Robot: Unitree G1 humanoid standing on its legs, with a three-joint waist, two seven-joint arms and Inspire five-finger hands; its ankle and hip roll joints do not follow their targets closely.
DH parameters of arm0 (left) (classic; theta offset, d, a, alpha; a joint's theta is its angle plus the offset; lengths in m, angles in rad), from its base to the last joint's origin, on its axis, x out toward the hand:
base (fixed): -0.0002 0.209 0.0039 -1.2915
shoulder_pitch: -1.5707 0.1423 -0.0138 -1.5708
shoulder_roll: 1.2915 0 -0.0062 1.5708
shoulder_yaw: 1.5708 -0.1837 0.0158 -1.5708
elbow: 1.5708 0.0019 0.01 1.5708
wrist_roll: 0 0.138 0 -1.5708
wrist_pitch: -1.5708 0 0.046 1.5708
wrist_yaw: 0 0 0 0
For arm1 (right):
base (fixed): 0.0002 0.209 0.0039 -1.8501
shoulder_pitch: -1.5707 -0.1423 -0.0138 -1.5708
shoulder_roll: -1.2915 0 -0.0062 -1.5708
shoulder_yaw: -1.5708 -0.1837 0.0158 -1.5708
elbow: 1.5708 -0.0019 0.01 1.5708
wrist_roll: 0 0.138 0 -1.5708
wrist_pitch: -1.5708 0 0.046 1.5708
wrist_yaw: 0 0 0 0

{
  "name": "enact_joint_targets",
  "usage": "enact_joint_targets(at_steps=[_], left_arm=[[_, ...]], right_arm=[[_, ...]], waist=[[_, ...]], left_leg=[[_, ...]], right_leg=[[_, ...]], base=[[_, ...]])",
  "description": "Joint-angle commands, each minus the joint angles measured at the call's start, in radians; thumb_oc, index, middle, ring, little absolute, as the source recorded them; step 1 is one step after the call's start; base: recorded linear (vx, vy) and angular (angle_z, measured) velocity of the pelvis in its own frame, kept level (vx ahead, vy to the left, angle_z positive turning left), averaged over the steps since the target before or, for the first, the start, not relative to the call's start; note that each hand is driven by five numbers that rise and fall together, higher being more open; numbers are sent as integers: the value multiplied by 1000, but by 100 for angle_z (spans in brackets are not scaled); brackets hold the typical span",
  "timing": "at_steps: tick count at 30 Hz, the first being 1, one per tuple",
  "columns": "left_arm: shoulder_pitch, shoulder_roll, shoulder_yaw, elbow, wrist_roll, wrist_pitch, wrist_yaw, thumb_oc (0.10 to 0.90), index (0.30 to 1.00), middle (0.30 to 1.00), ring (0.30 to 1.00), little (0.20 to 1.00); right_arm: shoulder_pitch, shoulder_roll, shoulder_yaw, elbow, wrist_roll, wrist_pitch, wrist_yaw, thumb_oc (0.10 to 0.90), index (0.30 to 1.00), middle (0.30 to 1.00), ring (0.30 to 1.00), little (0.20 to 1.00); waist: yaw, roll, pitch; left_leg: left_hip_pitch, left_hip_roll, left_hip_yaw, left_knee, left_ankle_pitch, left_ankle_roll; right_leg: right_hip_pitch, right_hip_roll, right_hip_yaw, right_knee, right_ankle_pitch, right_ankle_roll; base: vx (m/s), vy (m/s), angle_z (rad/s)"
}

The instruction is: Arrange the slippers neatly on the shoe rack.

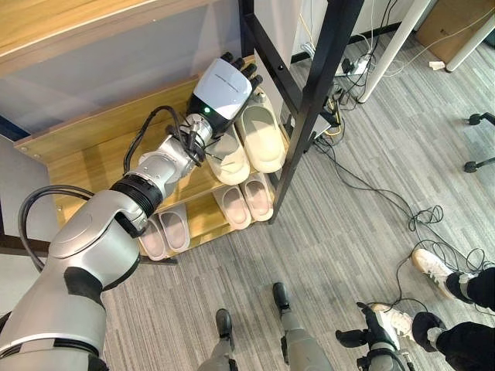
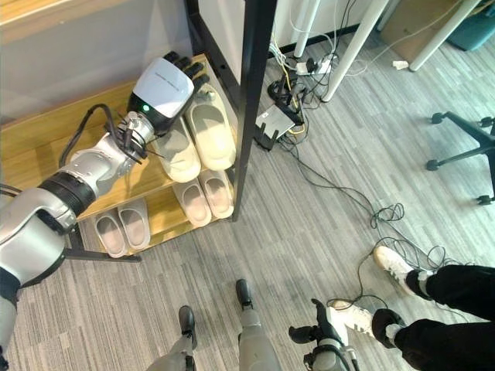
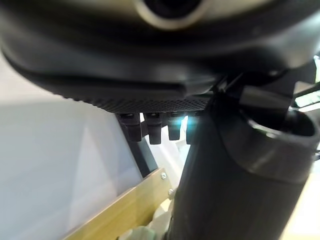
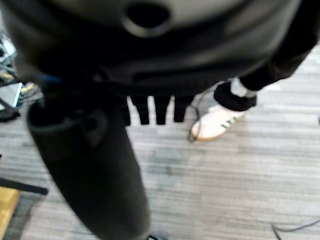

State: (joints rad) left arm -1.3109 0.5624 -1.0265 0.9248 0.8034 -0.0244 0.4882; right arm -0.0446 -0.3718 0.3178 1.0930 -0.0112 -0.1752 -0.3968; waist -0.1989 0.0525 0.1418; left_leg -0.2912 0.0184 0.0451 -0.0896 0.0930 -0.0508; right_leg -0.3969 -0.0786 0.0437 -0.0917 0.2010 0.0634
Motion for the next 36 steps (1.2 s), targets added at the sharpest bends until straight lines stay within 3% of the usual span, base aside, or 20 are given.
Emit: enact_joint_targets(at_steps=[1, 19, 29, 36], left_arm=[[-204, -10, 24, 89, 39, 46, 35, 800, 900, 900, 900, 900], [-219, -19, -9, 36, 110, 68, 2, 800, 900, 900, 900, 900], [-181, 46, 2, -60, 167, 80, 25, 800, 900, 900, 900, 900], [-92, 135, 101, -213, 140, 71, 49, 800, 900, 900, 900, 900]], right_arm=[[17, -74, -25, 20, 35, -19, -26, 800, 900, 900, 900, 900], [9, -65, -20, 22, 42, -10, -16, 800, 900, 900, 900, 900], [6, -54, -28, 37, 51, -7, -26, 800, 900, 900, 900, 900], [28, -36, -59, 45, 57, 4, -23, 800, 900, 900, 900, 900]], waist=[[8, 7, -10], [18, 2, -15], [32, -4, -17], [49, -16, -25]], left_leg=[[-15, -26, 5, 2, -53, 2], [10, -25, -2, 2, -59, 2], [23, -25, -10, 2, -59, 4], [46, -25, -20, 2, -60, 3]], right_leg=[[47, 7, -27, 6, -123, 79], [74, 8, -36, 11, -135, 80], [91, 8, -43, 10, -139, 78], [122, 10, -54, 11, -147, 77]], base=[[0, 0, 0], [0, 0, 0], [-1, 0, 0], [0, 0, 0]])
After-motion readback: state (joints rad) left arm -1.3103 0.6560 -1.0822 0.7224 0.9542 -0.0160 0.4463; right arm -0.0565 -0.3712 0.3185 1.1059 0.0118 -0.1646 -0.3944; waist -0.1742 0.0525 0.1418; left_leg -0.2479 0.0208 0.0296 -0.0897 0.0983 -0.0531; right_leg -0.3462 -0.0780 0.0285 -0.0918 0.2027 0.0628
